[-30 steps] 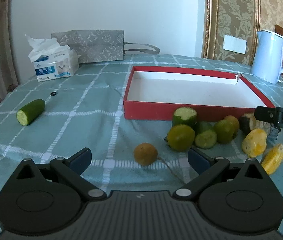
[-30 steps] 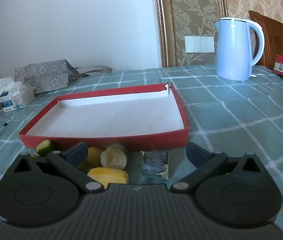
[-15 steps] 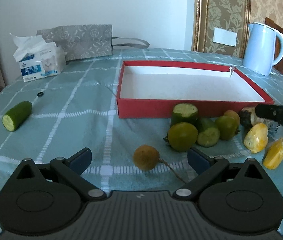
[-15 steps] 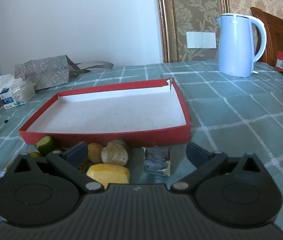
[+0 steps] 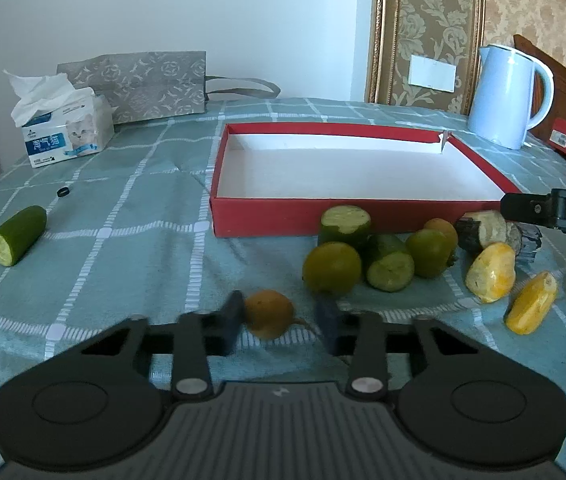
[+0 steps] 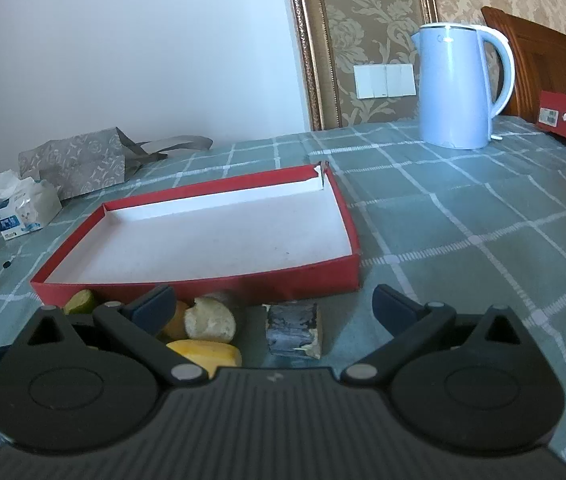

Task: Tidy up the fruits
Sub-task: 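Grasp the small brown fruit with the left tool while the right tool grasps the yellow fruit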

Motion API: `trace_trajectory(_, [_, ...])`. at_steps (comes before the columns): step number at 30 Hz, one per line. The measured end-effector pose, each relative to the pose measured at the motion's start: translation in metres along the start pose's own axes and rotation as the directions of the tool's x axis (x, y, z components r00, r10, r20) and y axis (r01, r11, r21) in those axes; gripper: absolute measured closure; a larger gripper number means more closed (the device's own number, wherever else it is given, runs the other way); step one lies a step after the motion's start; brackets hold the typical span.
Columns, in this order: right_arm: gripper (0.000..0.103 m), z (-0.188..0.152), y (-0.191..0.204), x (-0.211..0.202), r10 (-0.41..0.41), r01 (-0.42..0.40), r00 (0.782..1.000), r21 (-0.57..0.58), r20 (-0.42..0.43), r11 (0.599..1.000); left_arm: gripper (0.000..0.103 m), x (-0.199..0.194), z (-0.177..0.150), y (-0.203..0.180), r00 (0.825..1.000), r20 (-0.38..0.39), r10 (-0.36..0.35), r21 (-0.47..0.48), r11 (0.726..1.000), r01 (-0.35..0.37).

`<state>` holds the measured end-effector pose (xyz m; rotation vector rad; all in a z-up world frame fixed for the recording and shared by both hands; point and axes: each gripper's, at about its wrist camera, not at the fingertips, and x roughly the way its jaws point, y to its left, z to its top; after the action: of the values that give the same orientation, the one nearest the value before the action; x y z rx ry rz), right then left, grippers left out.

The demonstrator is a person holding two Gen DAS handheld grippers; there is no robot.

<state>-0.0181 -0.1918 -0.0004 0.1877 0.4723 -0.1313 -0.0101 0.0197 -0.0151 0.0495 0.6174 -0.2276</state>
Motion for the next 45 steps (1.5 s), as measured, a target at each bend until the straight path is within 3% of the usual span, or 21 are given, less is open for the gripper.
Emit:
trace_trajectory(4, [0.0,-0.001,-0.001,-0.003,-0.032,0.032,0.999,-0.039,-0.001,0.999,0.07,-0.002,-0.002,-0.001,1.0,0.018,0.019,-0.024,1.0,-0.019])
trace_trajectory(7, [0.0,-0.004,-0.012,-0.012,-0.074,0.076,0.997,-0.091,0.029,0.993,0.07,-0.004,-0.002,-0.004,0.993,0.06,0.106,-0.031,0.994,-0.104])
trace_trajectory(10, [0.0,-0.008,-0.037,-0.023,-0.09,0.095,0.995,-0.101,0.045,0.99,0.07,-0.007,-0.001,0.001,0.99,0.083,0.113,-0.067,0.992,-0.108])
trace_trajectory(14, [0.0,-0.015,-0.073,-0.031,-0.023,0.022,1.0,-0.092,-0.007,0.995,0.07,-0.003,0.002,0.01,0.993,0.069,0.093,-0.115,0.99,-0.084])
trace_trajectory(17, [0.0,-0.02,-0.087,-0.04,0.098,-0.098,0.995,-0.053,-0.015,0.994,0.07,0.001,0.002,0.016,0.996,0.052,0.066,-0.143,0.988,-0.058])
trace_trajectory(20, [0.0,-0.022,-0.072,-0.047,0.207,-0.209,0.978,-0.121,-0.028,0.97,0.07,0.002,0.001,0.018,0.997,0.046,0.056,-0.16,0.986,-0.048])
trace_trajectory(24, [0.0,-0.029,-0.038,-0.05,0.279,-0.287,0.958,-0.263,-0.066,0.921,0.07,0.001,0.0,0.018,0.998,0.047,0.052,-0.162,0.986,-0.044])
trace_trajectory(31, [0.003,-0.031,-0.007,-0.036,0.342,-0.366,0.93,-0.264,-0.134,0.893,0.07,0.002,0.001,0.02,0.998,0.047,0.036,-0.169,0.985,-0.028])
trace_trajectory(34, [0.012,-0.03,0.002,-0.025,0.329,-0.368,0.927,-0.266,-0.177,0.891,0.07,0.002,0.001,0.021,0.998,0.048,0.028,-0.172,0.985,-0.019])
trace_trajectory(39, [0.012,-0.038,0.016,-0.02,0.245,-0.294,0.953,-0.342,-0.179,0.893,0.07,0.002,0.0,0.022,0.999,0.049,0.019,-0.173,0.985,-0.01])
trace_trajectory(45, [0.012,-0.042,0.022,-0.015,0.217,-0.285,0.952,-0.364,-0.218,0.887,0.07,0.002,-0.001,0.023,0.999,0.05,0.013,-0.176,0.984,-0.004])
